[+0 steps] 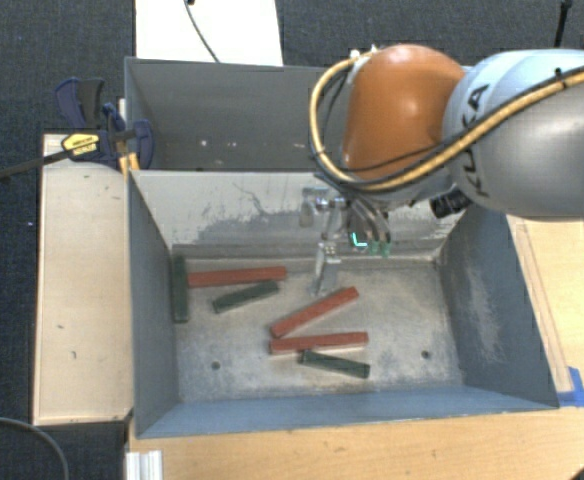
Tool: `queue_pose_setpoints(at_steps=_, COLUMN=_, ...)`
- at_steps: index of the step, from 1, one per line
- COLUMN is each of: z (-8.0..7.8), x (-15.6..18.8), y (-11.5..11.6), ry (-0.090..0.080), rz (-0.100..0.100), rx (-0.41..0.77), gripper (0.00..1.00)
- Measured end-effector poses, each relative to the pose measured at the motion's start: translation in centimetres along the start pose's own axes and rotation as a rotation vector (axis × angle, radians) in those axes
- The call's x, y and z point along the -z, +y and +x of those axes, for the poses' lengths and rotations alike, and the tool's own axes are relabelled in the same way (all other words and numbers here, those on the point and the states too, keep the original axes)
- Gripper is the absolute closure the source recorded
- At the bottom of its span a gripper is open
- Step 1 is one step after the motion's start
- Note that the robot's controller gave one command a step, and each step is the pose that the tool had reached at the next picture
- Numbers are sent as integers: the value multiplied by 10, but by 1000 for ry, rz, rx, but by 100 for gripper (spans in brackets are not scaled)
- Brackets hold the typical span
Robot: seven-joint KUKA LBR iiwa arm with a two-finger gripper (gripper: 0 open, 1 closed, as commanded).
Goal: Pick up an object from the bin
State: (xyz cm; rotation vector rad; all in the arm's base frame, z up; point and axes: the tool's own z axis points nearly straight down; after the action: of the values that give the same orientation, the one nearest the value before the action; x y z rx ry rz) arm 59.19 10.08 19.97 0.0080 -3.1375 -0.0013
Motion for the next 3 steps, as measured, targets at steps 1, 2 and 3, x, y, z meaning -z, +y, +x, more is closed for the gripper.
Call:
queue_pose_setpoints(at_steps=1, z=51, x=-131, y=-20, ry=-2, rz=1, rx=367, gripper=0)
queue_pose_setpoints(at_steps=2, z=56, x=-99, y=-18, ry=-10, rz=1, rx=493, gripper=0)
queue_pose_setpoints(at_steps=3, z=37, x=-99, y=-23, ry=-10, rz=2, rx=549, gripper=0)
